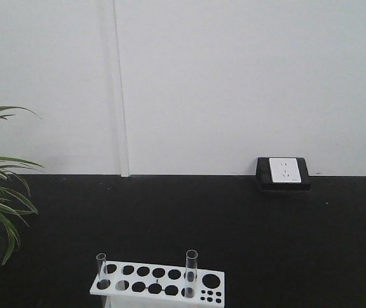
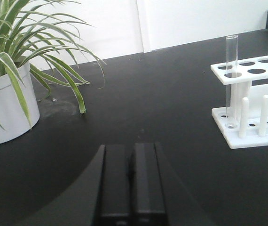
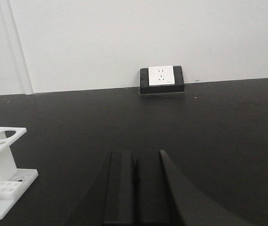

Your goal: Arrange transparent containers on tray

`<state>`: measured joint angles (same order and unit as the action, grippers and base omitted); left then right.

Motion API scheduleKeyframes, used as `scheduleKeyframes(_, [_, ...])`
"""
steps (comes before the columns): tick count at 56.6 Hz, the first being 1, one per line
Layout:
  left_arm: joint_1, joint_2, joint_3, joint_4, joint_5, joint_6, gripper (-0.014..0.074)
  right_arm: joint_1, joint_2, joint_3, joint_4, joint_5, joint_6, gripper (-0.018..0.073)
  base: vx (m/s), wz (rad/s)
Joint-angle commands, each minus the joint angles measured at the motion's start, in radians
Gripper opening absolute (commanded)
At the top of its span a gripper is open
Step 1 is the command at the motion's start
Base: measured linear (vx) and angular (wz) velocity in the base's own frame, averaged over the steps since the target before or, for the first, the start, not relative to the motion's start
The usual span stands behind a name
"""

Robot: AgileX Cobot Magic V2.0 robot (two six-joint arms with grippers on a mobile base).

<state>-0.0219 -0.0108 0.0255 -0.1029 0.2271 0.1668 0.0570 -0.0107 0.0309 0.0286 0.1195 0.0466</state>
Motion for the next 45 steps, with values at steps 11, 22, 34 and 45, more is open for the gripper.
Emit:
scheduleKeyframes(11, [0.001, -0.024, 0.039, -0.004, -0.083, -0.006, -0.0006, -0.006, -0.001, 0.009, -0.006, -0.083, -0.008, -0.0011, 0.0, 0.0])
scheduleKeyframes(22, [0.001, -0.024, 0.039, -0.004, -0.083, -0.006, -0.0006, -0.006, -0.001, 0.009, -0.006, -0.083, -0.008, -0.0011, 0.0, 0.0])
scheduleKeyframes(34, [0.001, -0.024, 0.039, -0.004, -0.083, -0.006, -0.0006, -0.006, -0.001, 0.009, -0.006, -0.083, -0.008, -0.0011, 0.0, 0.0])
scheduleKeyframes(45, [0.001, -0.024, 0.039, -0.004, -0.086, -0.006, -0.0006, -0.006, -0.001, 0.009, -0.006, -0.085, -0.008, -0.0011, 0.0, 0.0])
